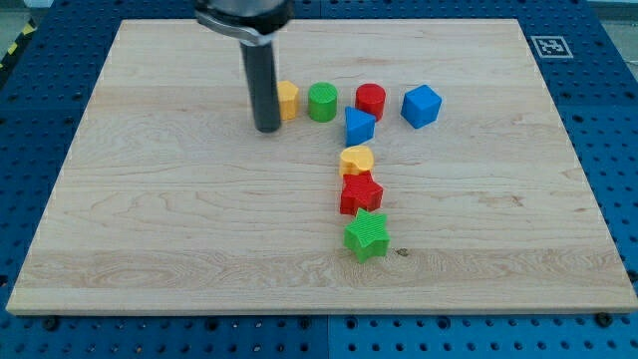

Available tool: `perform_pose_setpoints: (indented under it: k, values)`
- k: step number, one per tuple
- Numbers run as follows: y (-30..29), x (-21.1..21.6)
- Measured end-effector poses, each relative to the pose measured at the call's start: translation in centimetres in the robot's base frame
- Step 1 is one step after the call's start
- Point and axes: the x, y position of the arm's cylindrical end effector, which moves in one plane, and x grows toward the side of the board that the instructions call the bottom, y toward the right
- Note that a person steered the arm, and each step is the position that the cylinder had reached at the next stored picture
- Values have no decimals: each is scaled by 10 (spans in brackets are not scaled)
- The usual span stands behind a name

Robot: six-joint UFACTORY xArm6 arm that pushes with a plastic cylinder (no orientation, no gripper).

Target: Move yellow heart on right side

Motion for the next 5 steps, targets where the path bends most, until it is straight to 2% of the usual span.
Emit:
perform_pose_setpoints:
  k: [2,5]
  values:
    - [49,13]
    - [161,64]
